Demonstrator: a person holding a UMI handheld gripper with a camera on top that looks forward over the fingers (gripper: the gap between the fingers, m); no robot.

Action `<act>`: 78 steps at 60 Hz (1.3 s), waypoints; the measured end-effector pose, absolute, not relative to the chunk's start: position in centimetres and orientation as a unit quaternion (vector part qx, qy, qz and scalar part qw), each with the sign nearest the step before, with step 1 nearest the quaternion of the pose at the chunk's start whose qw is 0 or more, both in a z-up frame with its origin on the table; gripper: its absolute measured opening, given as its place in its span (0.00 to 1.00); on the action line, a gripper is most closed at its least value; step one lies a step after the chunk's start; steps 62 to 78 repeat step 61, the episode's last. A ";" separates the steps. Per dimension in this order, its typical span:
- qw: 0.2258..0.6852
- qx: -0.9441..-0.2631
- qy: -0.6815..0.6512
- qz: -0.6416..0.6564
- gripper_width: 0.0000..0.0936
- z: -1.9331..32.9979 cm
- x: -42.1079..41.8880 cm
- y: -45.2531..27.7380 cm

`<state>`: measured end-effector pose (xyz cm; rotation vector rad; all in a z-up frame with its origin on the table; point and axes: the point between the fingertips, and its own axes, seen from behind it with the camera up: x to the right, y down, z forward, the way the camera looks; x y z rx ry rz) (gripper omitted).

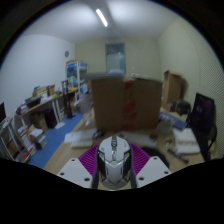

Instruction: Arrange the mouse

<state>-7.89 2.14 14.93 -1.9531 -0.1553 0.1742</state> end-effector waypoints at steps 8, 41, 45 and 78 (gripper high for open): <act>0.578 -0.815 -0.018 0.032 0.46 16.9 1.1 8.3; 0.424 -0.901 -0.049 0.072 0.75 -1.3 5.3 10.2; 0.401 -0.910 -0.047 0.095 0.96 -0.9 5.2 9.3; 0.394 -0.910 -0.028 0.126 0.90 4.6 8.1 2.6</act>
